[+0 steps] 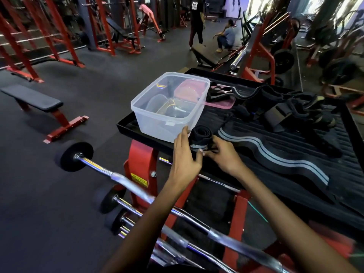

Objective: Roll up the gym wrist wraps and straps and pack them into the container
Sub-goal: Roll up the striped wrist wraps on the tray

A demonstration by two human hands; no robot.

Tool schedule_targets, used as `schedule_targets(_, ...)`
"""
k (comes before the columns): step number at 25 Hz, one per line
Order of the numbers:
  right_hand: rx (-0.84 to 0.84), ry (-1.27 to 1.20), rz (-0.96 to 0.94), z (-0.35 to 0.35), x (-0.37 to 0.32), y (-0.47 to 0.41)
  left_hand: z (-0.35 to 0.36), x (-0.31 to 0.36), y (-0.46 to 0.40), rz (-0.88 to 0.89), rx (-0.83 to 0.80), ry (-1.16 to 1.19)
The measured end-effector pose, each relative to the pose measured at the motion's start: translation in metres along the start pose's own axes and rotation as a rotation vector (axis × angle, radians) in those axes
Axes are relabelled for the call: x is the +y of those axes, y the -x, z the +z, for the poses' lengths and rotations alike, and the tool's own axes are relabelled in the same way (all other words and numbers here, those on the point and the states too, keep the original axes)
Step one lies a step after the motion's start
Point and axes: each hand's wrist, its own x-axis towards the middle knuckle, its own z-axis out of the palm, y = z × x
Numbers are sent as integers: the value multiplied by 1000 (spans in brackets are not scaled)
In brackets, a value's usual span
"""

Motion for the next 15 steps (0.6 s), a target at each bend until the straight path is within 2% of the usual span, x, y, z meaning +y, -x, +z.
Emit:
schedule_targets(2, 0, -14, -7, -3, -1, 4, 1, 7, 4, 7, 102, 27)
schedule_targets(5, 104, 11, -35, -15, -1, 7, 3, 22, 7, 104, 224, -81)
schedule_targets(7, 202, 59, -72, -28, 1, 9, 9, 32, 6, 194, 243, -186)
schedule_targets(11, 317, 154, -59, -52, 11, 16, 17, 36, 4, 199, 302, -281)
schedule_targets(13, 324, 262, -1, -62, 21, 15, 20, 41, 5, 296, 341, -210)
schedule_targets(15, 199, 508, 147, -73, 31, 12, 29, 57, 5, 440, 234, 10)
